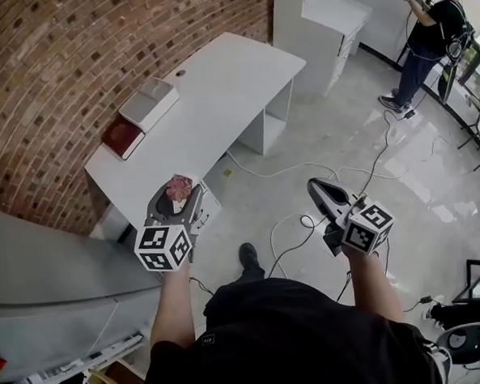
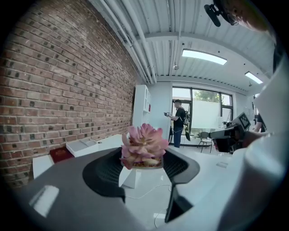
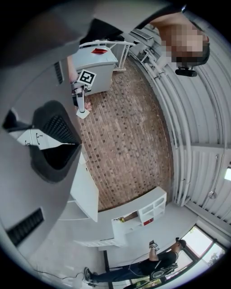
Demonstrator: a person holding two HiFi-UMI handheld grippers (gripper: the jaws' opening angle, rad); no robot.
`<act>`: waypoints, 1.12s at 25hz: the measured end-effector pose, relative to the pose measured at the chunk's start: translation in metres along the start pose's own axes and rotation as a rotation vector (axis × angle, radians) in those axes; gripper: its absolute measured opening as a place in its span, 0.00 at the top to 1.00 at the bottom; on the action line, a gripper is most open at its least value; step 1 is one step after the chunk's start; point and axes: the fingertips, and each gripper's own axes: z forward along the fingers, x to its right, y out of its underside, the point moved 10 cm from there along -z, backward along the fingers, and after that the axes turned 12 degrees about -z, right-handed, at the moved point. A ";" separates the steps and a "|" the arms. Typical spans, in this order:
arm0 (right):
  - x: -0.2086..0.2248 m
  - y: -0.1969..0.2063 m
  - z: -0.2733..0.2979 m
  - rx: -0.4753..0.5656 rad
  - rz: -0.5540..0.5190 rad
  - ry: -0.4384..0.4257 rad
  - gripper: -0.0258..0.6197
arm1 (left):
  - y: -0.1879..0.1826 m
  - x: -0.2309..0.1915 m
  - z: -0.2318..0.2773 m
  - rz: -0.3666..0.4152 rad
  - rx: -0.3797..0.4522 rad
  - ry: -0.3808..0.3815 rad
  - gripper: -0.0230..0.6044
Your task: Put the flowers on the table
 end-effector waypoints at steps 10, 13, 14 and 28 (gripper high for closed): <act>0.031 -0.023 0.081 -0.049 -0.014 0.001 0.94 | -0.027 -0.061 0.062 -0.043 -0.006 0.025 0.53; 0.039 -0.033 0.101 -0.050 -0.030 0.006 0.94 | -0.041 -0.078 0.075 -0.046 0.015 0.032 0.53; 0.041 -0.035 0.108 -0.049 -0.035 0.008 0.94 | -0.044 -0.084 0.078 -0.046 0.021 0.033 0.53; 0.044 -0.044 0.177 -0.058 -0.038 -0.015 0.94 | -0.056 -0.143 0.092 -0.078 0.054 0.023 0.53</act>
